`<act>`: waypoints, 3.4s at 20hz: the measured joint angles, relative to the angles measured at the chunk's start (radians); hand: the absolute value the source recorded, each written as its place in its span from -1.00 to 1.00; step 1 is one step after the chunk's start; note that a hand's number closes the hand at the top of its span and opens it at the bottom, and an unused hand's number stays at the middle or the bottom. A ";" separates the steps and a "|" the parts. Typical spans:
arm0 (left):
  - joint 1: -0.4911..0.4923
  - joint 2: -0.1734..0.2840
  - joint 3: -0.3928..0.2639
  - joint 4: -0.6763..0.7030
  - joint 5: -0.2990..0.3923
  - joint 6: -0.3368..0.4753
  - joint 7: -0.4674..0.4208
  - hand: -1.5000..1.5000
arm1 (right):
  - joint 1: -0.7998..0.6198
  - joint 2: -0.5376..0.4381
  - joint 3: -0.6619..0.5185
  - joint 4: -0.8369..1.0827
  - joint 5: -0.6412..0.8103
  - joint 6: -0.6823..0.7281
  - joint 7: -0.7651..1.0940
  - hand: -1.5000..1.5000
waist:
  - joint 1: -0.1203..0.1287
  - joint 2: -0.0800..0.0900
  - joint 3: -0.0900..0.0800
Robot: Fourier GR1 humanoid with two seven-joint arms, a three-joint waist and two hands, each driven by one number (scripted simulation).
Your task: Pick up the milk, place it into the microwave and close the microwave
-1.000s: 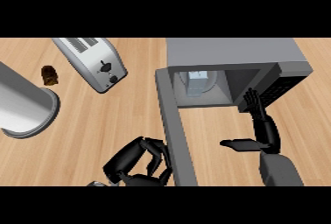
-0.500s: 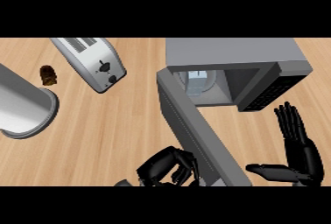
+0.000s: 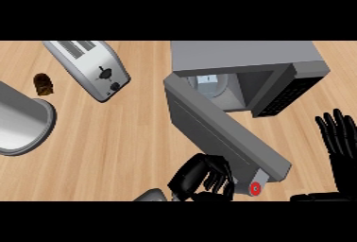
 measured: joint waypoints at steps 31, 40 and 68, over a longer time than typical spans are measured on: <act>-0.465 -0.012 0.145 0.252 0.588 0.331 -0.185 1.00 | -0.058 -0.146 0.044 -0.237 -0.340 0.201 0.223 -1.00 | -0.200 0.060 -0.004; -0.458 -0.012 0.148 0.262 0.674 0.326 -0.289 1.00 | -0.091 -0.183 0.030 -0.267 -0.398 0.199 0.267 -1.00 | -0.218 0.063 -0.002; -0.470 -0.012 0.118 0.308 0.802 0.326 -0.499 1.00 | -0.168 -0.277 -0.029 -0.298 -0.551 0.164 0.370 -1.00 | -0.239 0.070 0.002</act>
